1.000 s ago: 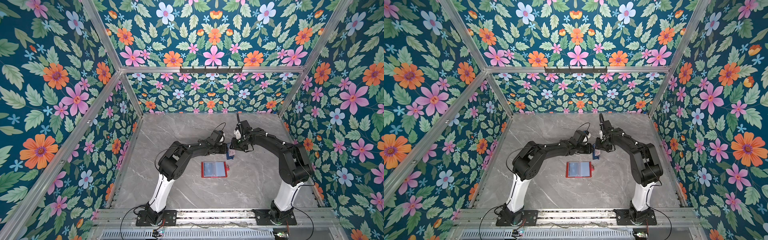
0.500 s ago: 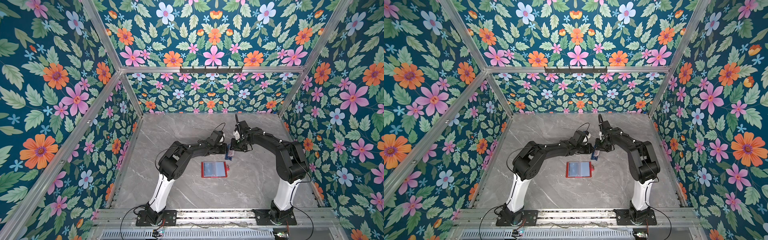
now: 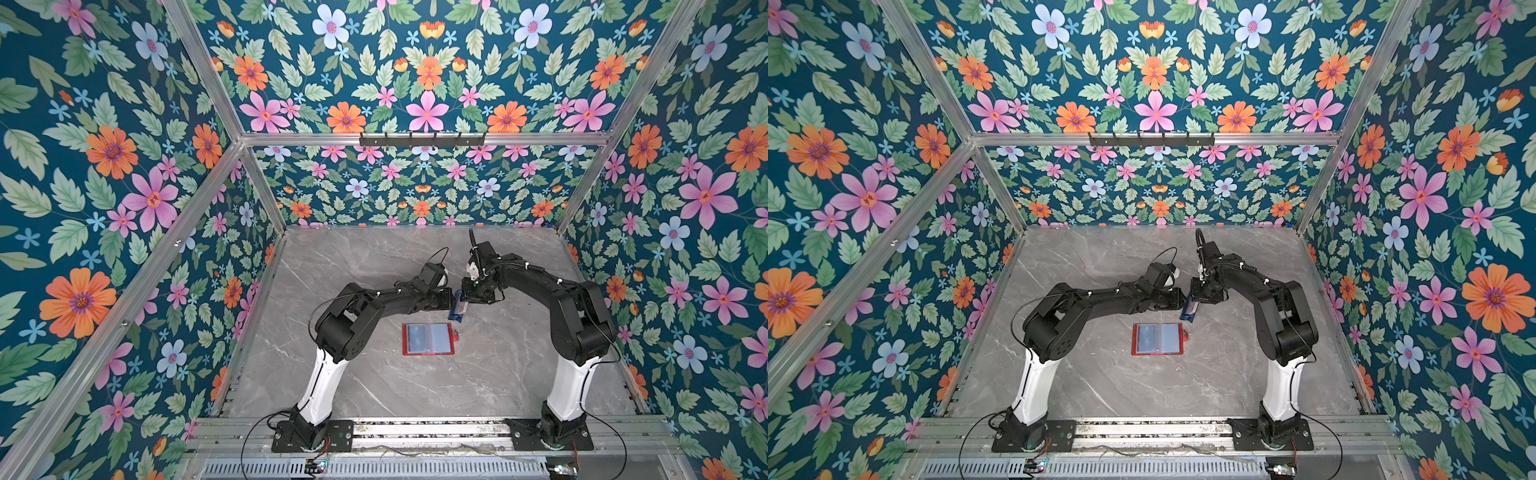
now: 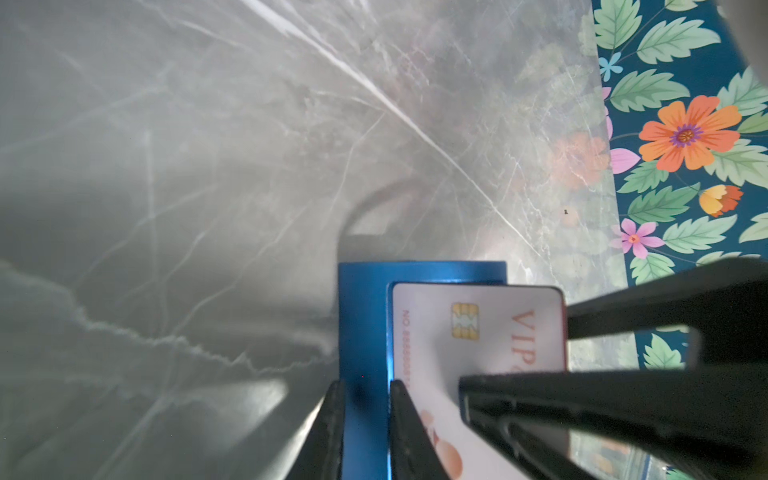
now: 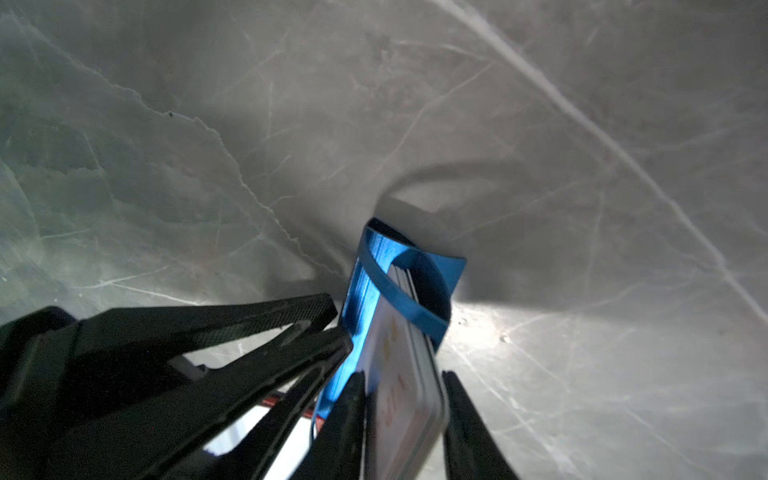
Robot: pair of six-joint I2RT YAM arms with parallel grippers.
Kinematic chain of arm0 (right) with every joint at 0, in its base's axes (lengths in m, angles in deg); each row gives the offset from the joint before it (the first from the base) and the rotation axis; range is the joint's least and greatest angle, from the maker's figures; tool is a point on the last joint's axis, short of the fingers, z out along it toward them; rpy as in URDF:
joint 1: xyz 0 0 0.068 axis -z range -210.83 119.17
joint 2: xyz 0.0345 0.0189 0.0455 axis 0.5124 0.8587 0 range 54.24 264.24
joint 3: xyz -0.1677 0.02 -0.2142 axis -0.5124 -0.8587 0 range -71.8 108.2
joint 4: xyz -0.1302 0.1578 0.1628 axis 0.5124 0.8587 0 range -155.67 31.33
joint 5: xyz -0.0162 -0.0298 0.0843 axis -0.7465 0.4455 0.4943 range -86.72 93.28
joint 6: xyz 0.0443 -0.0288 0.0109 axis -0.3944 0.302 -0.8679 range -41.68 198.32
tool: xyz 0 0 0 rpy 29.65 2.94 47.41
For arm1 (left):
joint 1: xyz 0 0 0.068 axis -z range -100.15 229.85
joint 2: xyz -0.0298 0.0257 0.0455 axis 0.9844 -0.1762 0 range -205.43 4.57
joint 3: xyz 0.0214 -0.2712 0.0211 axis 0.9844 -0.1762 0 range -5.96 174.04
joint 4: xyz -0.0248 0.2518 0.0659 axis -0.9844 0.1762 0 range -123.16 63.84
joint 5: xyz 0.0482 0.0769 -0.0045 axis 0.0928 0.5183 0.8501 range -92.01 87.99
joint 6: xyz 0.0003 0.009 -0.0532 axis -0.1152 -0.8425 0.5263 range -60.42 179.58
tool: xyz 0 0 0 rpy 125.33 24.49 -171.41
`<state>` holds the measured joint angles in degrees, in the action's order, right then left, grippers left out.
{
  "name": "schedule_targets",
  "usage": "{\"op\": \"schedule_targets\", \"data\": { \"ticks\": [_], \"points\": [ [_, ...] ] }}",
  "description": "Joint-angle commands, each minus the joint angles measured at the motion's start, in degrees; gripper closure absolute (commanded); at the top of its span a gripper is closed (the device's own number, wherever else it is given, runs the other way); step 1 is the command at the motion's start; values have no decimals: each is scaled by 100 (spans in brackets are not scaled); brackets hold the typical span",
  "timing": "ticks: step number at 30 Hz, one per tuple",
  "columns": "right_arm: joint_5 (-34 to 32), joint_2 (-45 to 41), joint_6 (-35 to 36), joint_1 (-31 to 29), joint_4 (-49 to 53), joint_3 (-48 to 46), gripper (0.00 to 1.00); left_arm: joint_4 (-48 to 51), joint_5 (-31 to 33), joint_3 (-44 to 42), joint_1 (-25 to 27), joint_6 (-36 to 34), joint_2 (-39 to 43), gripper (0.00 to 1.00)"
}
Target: Put the credit cards into the card holder
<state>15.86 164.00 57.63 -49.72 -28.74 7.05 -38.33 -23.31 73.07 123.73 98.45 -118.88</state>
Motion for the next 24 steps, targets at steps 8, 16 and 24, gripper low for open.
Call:
{"op": "schedule_targets", "data": {
  "ticks": [8, 16, 24],
  "points": [
    [139, -44, -128, -67, 341, 65, 67, -296, -37, -111, 20, 251, 77, 78],
    [-27, -50, -410, -112, 369, -1, 71, -380, -15, -202, 73, 363, 118, 79],
    [16, 170, -211, -110, 415, 325, 74, -535, -32, -358, 121, 468, 208, 77]
  ]
}}
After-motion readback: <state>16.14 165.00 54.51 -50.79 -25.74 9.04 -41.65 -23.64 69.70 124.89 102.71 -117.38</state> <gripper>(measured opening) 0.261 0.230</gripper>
